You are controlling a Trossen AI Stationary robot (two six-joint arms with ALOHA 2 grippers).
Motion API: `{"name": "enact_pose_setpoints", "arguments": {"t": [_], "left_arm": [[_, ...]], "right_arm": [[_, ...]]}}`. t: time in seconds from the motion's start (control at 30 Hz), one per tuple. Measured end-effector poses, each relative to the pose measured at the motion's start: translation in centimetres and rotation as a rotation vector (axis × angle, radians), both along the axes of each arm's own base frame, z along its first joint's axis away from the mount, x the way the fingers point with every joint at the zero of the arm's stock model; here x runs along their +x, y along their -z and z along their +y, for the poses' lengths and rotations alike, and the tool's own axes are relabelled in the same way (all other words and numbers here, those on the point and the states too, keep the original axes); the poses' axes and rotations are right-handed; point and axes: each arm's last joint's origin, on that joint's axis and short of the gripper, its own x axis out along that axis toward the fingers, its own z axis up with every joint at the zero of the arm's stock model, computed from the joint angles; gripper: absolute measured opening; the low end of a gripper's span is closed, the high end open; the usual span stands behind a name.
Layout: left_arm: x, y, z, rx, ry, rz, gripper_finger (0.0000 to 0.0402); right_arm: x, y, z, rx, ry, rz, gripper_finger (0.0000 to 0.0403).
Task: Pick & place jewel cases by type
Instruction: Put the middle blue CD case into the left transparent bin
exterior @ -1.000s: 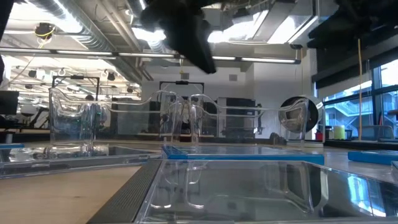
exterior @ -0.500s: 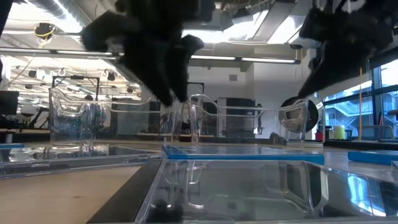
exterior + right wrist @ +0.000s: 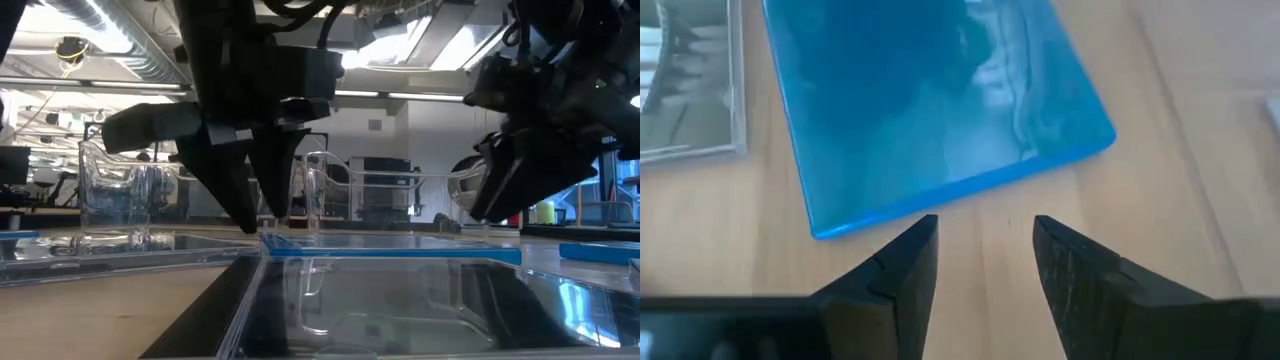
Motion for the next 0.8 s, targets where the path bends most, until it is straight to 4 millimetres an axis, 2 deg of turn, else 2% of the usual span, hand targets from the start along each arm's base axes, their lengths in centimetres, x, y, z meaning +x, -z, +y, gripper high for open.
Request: {"name": "enact_pose_setpoints", "arguments": {"t": [0.2,0.43,0.8], "left_arm": [[0.3,0.5,0.5,0.057,-0.01,-0.008,0.0169],[0.5,0.8,0.9,0.091,0.062,0.028,0.0168],[0.9,3.6,0.6,0.121,0.131,0.103,0.0168]], "right_arm": [[0.2,0.9,0.2,0.011,-0.025,0.034,0.017],[0.4,2.2,0.3,-0.029,-0.056,0.081,0.017],[1.0,2.1,0.5,-0.008,-0.067,0.022,0.017]]}}
